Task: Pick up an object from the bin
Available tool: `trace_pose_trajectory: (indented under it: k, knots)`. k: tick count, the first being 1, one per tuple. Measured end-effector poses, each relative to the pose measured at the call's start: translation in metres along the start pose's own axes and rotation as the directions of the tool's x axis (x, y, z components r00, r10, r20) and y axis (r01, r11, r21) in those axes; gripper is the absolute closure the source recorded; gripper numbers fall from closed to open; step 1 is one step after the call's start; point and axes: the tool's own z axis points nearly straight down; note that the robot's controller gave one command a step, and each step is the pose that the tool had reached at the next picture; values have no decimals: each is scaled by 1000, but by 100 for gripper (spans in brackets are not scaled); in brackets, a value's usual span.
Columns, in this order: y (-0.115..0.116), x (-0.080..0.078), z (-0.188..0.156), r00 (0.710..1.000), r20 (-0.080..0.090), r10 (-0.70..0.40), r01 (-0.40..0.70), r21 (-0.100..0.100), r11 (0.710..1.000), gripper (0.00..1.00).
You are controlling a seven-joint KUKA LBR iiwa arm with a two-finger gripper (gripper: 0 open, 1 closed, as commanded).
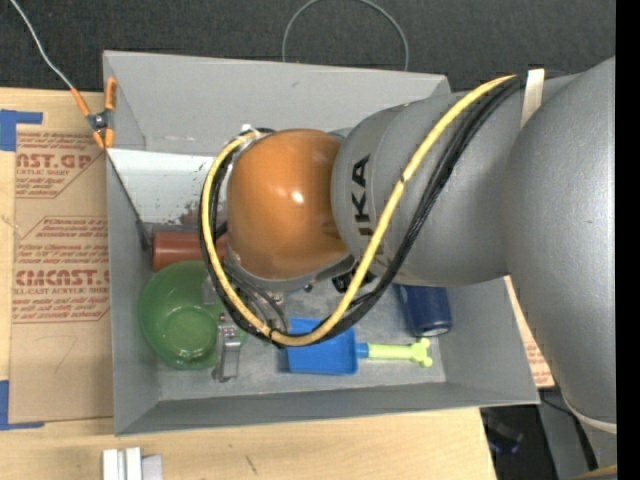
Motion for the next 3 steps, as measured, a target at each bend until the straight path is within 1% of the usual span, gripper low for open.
trace_pose_trajectory:
  k: [1, 2, 3]
  knots:
    - [-1, -2, -4, 1000, 7, 3, -3, -2, 1000, 0]
    - [10, -1, 96, 995, 5, -101, 101, -2, 995, 0]
    - [3, -2, 116, 974, 15, -227, 227, -1, 974, 100]
